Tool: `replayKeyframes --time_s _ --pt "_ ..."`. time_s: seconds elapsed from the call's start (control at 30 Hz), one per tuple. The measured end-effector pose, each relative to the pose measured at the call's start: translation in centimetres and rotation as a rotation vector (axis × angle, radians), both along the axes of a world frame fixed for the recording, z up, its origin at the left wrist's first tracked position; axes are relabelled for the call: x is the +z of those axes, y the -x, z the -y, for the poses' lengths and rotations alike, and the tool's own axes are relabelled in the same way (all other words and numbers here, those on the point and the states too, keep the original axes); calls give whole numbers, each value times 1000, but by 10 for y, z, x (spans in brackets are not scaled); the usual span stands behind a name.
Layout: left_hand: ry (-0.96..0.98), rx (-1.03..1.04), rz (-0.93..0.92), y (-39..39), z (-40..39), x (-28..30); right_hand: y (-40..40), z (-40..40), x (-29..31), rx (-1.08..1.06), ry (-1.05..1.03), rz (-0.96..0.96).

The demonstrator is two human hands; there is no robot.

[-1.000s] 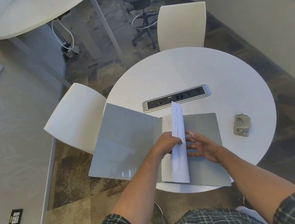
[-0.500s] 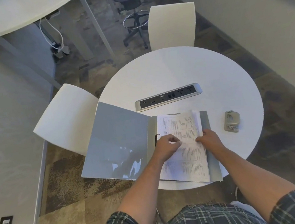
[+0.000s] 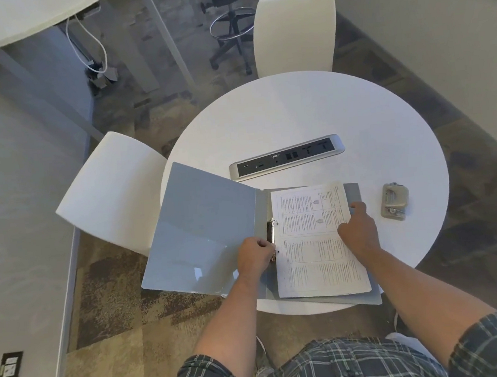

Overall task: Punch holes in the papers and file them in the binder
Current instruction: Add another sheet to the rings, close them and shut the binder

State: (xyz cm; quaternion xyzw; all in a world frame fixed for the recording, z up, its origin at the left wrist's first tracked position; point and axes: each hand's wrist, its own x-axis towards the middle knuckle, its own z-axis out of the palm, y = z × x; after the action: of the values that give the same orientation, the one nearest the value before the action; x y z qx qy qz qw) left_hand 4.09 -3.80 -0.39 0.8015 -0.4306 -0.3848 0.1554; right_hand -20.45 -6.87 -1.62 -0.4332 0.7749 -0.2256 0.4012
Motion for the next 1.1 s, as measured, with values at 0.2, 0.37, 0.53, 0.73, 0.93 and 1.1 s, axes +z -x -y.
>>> replayKeyframes --time_s 0.2,0.37,0.53,0.73,0.93,1.1 --pt "-3 -36 -22 6 5 -4 -8 -10 -10 242 111 -565" --pt "-11 -26 -32 4 6 -2 -36 -11 -2 769 206 -422" --pt "37 -29 104 -2 8 2 -59 -19 -8 1149 153 -473" --pt "7 -51 174 0 16 4 -61 -21 -15 1319 150 -680" --pt "-45 -94 191 9 23 -2 -69 -22 -11 1354 118 -730" --pt "-68 -138 222 13 26 -1 -66 -23 -11 1339 107 -705"
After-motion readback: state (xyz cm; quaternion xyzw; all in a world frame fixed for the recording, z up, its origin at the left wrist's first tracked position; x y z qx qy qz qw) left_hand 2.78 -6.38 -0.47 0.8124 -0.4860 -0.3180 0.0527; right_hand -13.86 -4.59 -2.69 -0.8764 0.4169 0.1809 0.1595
